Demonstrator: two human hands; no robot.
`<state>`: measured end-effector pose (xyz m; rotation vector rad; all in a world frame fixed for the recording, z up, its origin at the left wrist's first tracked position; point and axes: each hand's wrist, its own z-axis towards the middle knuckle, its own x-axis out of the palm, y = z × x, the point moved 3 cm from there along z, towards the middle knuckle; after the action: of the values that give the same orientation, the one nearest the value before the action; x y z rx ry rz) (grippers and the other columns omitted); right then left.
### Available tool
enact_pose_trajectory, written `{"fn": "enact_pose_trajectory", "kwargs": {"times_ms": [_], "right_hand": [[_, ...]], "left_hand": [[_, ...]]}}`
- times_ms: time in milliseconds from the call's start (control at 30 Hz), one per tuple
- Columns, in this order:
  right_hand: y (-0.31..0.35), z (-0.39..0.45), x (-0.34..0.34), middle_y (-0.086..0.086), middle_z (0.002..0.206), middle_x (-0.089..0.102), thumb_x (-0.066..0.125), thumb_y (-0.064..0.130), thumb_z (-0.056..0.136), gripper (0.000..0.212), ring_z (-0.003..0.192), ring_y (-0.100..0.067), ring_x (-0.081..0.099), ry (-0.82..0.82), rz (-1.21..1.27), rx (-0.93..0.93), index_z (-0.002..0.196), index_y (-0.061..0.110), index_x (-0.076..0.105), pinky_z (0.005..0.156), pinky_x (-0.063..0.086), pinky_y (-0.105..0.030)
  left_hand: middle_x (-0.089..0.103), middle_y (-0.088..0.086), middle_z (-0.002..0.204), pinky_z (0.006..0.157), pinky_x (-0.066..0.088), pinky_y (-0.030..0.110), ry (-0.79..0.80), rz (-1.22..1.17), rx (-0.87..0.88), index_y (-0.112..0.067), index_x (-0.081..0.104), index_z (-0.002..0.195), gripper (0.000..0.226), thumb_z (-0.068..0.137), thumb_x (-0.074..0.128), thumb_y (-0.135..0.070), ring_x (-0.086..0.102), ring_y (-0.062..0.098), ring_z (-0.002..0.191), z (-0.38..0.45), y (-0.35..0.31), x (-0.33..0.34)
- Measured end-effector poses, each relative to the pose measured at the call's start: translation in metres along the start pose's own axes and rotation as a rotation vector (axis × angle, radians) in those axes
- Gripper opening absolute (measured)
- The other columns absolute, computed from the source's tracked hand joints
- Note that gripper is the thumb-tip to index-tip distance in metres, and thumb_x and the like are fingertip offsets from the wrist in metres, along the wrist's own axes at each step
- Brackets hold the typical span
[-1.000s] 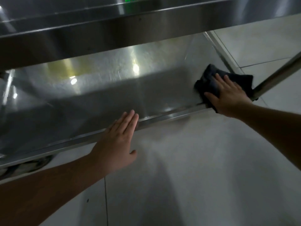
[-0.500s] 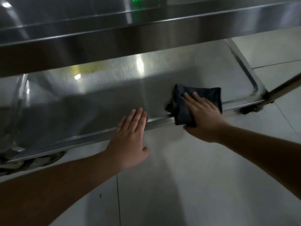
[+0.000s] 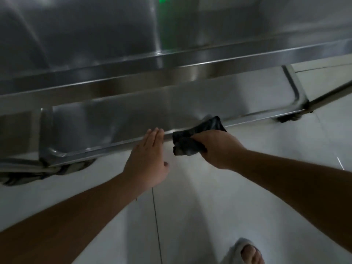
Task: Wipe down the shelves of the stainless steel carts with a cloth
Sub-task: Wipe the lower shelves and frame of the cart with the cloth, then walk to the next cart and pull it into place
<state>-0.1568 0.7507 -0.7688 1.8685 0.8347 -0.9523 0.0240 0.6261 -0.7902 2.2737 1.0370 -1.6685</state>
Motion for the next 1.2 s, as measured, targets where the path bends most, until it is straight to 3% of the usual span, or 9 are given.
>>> {"fn": "enact_pose_trajectory", "kwargs": {"times_ms": [200, 333, 533, 633, 700, 833, 967, 1067, 1200], "right_hand": [[0.043, -0.084, 0.008, 0.004, 0.09, 0.069, 0.054, 0.021, 0.095, 0.018, 0.084, -0.022, 0.066, 0.516, -0.062, 0.2, 0.102, 0.029, 0.069, 0.073, 0.058, -0.037], [0.086, -0.163, -0.023, 0.005, 0.087, 0.064, 0.05, 0.013, 0.091, 0.019, 0.085, -0.021, 0.064, 0.573, 0.08, 0.314, 0.095, 0.027, 0.062, 0.075, 0.055, -0.035], [0.153, -0.275, -0.153, 0.005, 0.12, 0.069, 0.054, 0.021, 0.099, 0.027, 0.111, -0.021, 0.066, 0.636, 0.149, 0.43, 0.123, 0.029, 0.065, 0.096, 0.054, -0.036], [0.185, -0.319, -0.238, 0.001, 0.123, 0.065, 0.056, 0.02, 0.098, 0.028, 0.114, -0.021, 0.064, 0.713, 0.087, 0.403, 0.126, 0.024, 0.06, 0.093, 0.052, -0.034], [0.204, -0.333, -0.292, -0.002, 0.127, 0.064, 0.055, 0.015, 0.097, 0.03, 0.114, -0.022, 0.065, 0.724, 0.07, 0.372, 0.126, 0.022, 0.058, 0.087, 0.048, -0.029], [0.238, -0.343, -0.382, -0.002, 0.149, 0.055, 0.054, 0.019, 0.104, 0.042, 0.135, -0.02, 0.053, 0.714, 0.119, 0.359, 0.146, 0.02, 0.053, 0.106, 0.037, -0.025], [0.27, -0.345, -0.448, 0.0, 0.118, 0.067, 0.058, 0.015, 0.098, 0.033, 0.102, -0.02, 0.065, 0.55, 0.009, 0.346, 0.13, 0.025, 0.061, 0.085, 0.053, -0.033], [0.291, -0.345, -0.492, 0.008, 0.092, 0.061, 0.054, 0.014, 0.094, 0.03, 0.08, -0.015, 0.06, 0.429, -0.033, 0.315, 0.119, 0.029, 0.063, 0.067, 0.046, -0.028], [0.313, -0.355, -0.547, 0.01, 0.087, 0.059, 0.054, 0.018, 0.093, 0.027, 0.079, -0.015, 0.063, 0.276, -0.042, 0.39, 0.112, 0.034, 0.063, 0.077, 0.058, -0.037]], "left_hand": [[0.0, 0.004, 0.178, 0.128, 0.02, 0.042, 0.26, -0.032, -0.181, -0.019, 0.002, 0.169, 0.091, 0.102, 0.061, -0.036, 0.003, 0.025, 0.163, -0.101, -0.017, -0.021], [0.012, 0.006, 0.176, 0.126, 0.027, 0.043, 0.395, -0.02, -0.23, -0.018, 0.007, 0.168, 0.085, 0.102, 0.057, -0.036, 0.014, 0.025, 0.162, -0.17, -0.05, -0.071], [0.026, 0.005, 0.171, 0.119, 0.034, 0.042, 0.521, -0.058, -0.308, -0.02, 0.012, 0.168, 0.083, 0.101, 0.055, -0.043, 0.032, 0.026, 0.153, -0.255, -0.119, -0.198], [0.031, 0.003, 0.169, 0.118, 0.034, 0.04, 0.519, -0.103, -0.354, -0.022, 0.023, 0.165, 0.077, 0.1, 0.053, -0.047, 0.036, 0.025, 0.151, -0.291, -0.151, -0.274], [0.031, 0.001, 0.17, 0.118, 0.034, 0.04, 0.464, -0.142, -0.377, -0.022, 0.026, 0.165, 0.077, 0.099, 0.054, -0.048, 0.037, 0.024, 0.15, -0.313, -0.167, -0.325], [0.046, 0.0, 0.158, 0.109, 0.042, 0.037, 0.331, -0.101, -0.396, -0.023, 0.038, 0.157, 0.068, 0.097, 0.056, -0.049, 0.049, 0.021, 0.14, -0.356, -0.181, -0.418], [0.047, -0.001, 0.158, 0.111, 0.041, 0.039, 0.248, -0.103, -0.375, -0.022, 0.038, 0.158, 0.068, 0.097, 0.055, -0.047, 0.047, 0.02, 0.141, -0.387, -0.185, -0.488], [0.045, 0.0, 0.157, 0.112, 0.039, 0.04, 0.213, -0.07, -0.308, -0.022, 0.039, 0.155, 0.063, 0.098, 0.051, -0.047, 0.045, 0.022, 0.141, -0.393, -0.192, -0.528], [0.039, 0.003, 0.162, 0.116, 0.036, 0.043, 0.175, -0.037, -0.189, -0.02, 0.033, 0.16, 0.069, 0.099, 0.051, -0.048, 0.041, 0.025, 0.146, -0.387, -0.209, -0.574]]}}
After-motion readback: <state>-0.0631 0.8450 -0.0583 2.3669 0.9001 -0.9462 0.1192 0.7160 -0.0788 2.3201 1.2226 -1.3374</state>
